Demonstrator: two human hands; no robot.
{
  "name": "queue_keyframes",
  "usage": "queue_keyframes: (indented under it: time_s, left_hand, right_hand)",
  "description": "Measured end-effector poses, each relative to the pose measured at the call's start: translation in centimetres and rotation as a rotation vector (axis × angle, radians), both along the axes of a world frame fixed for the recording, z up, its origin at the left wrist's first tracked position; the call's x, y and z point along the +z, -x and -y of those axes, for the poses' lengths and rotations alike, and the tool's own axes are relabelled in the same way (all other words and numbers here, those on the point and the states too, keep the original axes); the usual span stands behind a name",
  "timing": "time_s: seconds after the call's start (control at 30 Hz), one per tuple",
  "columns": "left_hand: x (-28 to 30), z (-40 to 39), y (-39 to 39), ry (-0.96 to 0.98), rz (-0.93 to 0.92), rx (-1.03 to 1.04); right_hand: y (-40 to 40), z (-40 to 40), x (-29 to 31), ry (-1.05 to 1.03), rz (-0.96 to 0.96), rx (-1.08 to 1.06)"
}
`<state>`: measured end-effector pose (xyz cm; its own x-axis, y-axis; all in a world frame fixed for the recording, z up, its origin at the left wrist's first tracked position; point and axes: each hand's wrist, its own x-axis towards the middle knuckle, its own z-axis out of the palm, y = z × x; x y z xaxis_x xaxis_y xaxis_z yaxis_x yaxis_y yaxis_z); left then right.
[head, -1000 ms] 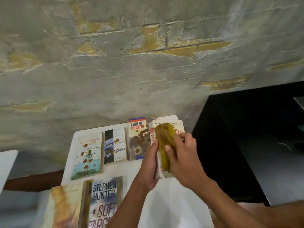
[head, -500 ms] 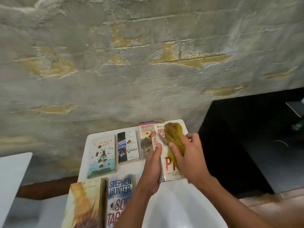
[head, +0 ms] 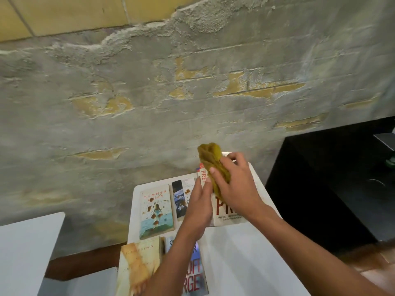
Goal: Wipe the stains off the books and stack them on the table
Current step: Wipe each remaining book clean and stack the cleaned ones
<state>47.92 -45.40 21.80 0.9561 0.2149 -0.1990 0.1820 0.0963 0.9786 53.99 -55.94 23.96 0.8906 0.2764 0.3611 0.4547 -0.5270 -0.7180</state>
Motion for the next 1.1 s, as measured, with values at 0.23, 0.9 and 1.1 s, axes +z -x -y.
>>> queue_keyframes:
  time_s: [0.23,0.9,1.1]
  left_hand:
    - [2.3,-0.3,1.3,-0.052,-0.033,-0.081]
    - [5.2,1.1,-1.0,0.08,-0.106,-0.21]
    - [6.1,2.0,-0.1,0.904,-0.192,0.006]
  right_hand:
    - [-3.4,0.9,1.3,-0.043,-0.012,-0.215]
    - [3.0,4.2,5.4,-1.265,-1.043,0.12]
    - [3.4,2.6,3.6,-0.095,-0.111,-0.069]
